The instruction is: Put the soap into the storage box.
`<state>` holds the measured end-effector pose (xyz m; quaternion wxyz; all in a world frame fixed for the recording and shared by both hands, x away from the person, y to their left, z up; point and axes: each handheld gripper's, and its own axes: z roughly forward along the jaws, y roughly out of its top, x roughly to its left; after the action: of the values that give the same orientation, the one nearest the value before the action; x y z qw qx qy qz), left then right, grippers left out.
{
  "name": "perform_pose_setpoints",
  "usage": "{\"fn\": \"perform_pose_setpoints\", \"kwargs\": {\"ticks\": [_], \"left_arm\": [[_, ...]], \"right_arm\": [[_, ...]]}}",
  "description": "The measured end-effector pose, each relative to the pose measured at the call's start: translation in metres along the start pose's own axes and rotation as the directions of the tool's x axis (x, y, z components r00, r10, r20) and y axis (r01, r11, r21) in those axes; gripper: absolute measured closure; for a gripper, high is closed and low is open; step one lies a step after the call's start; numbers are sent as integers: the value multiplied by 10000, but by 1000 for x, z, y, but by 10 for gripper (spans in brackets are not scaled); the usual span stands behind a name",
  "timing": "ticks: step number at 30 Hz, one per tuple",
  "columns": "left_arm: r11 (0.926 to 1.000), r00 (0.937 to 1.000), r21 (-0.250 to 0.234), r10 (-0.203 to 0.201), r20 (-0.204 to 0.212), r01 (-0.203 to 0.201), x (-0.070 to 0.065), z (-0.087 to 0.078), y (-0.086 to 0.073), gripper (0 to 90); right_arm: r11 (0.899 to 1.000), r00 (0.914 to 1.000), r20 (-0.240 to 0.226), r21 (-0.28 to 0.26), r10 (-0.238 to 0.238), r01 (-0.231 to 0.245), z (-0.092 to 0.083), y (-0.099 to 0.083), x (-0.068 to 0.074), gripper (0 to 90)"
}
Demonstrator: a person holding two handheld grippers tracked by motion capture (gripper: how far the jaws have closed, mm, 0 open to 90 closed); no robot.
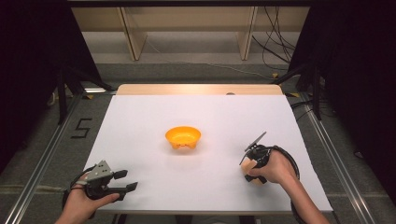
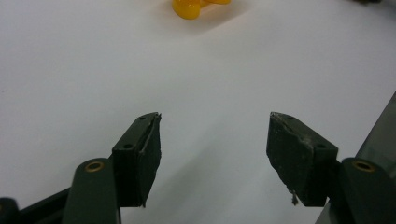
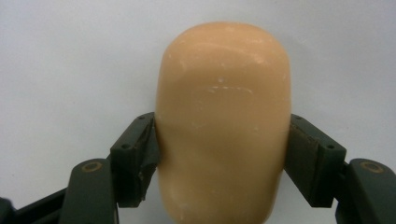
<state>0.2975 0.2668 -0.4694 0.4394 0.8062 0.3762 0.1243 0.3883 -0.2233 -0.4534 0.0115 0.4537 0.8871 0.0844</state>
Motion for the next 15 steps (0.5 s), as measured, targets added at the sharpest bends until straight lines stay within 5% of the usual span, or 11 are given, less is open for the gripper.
{"fn": "perform_pose_setpoints", "kwargs": {"ticks": [15], "left_arm": [[10000,10000,49,-21,-14,21,0,0,0,350]], "right_arm": [[9936,9994,-174,-1086,306,-323,-3,-4,1,333]]}}
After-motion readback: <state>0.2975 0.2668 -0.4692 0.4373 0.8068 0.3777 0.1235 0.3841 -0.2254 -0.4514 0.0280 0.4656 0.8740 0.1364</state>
